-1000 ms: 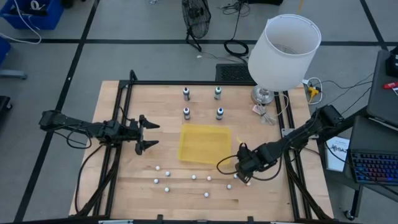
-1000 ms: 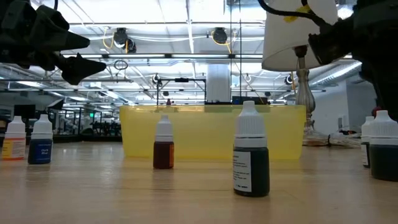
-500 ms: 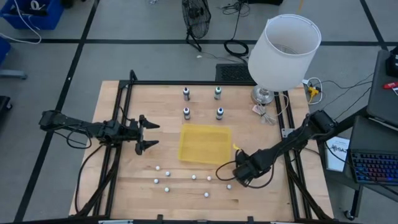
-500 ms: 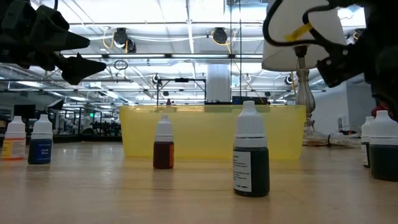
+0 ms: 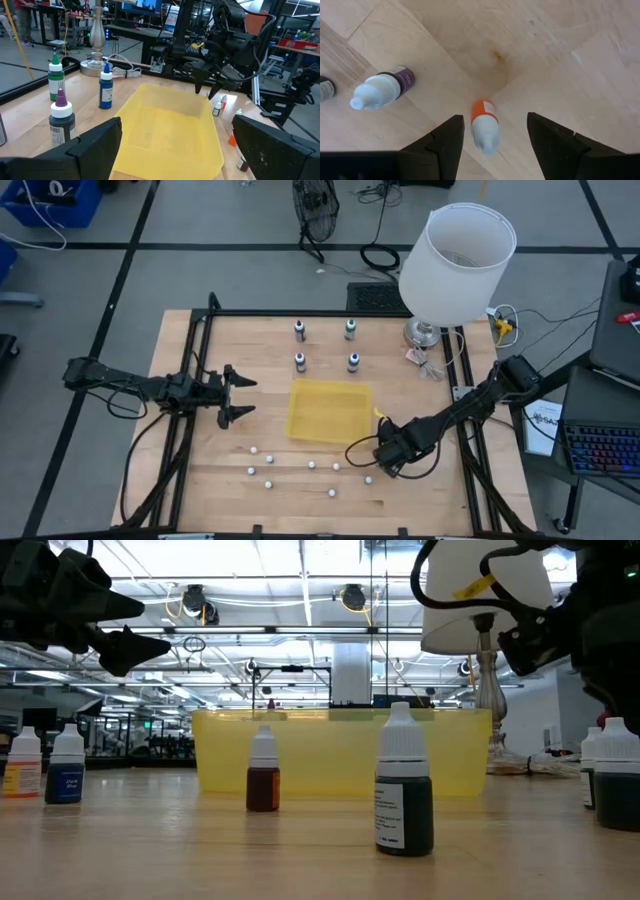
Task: Pick & Place food coloring
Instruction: Put the yellow food coloring bottle into the yellow container, then put the small yellow food coloring bottle into the yellow container
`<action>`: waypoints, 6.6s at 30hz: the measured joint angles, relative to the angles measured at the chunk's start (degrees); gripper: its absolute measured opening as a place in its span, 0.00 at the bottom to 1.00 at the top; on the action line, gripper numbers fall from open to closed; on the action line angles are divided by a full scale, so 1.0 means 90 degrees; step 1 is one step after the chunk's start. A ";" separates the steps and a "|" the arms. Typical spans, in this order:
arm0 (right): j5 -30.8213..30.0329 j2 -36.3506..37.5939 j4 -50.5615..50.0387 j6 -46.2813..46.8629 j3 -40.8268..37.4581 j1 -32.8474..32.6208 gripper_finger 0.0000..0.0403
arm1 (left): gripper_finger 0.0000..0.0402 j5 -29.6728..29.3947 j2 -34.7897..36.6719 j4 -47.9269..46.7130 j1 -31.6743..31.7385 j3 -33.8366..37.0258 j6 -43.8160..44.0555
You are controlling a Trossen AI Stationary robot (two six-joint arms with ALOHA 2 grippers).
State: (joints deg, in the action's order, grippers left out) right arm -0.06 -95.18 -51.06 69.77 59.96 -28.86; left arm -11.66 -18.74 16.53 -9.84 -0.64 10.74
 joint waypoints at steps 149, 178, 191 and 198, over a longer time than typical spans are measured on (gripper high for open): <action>0.0018 0.0202 0.0515 0.1877 0.0343 -0.1243 0.42 | 0.94 -0.0043 0.0002 0.0000 0.0000 0.0000 0.0000; 0.0352 -0.0225 0.1816 0.1696 -0.0181 -0.1251 0.42 | 0.94 -0.0044 0.0002 0.0000 -0.0001 0.0000 0.0000; 0.0179 -0.0240 0.1604 0.1505 -0.0180 -0.1148 0.42 | 0.94 -0.0046 0.0002 0.0000 0.0002 0.0000 0.0000; 0.0188 -0.0123 0.1597 0.1482 -0.0180 -0.1122 0.42 | 0.94 -0.0044 0.0002 0.0000 0.0002 0.0000 0.0000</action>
State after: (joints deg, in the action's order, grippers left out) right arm 1.63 -96.28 -36.69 83.11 58.35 -38.96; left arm -12.05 -18.72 16.53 -9.82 -0.64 10.74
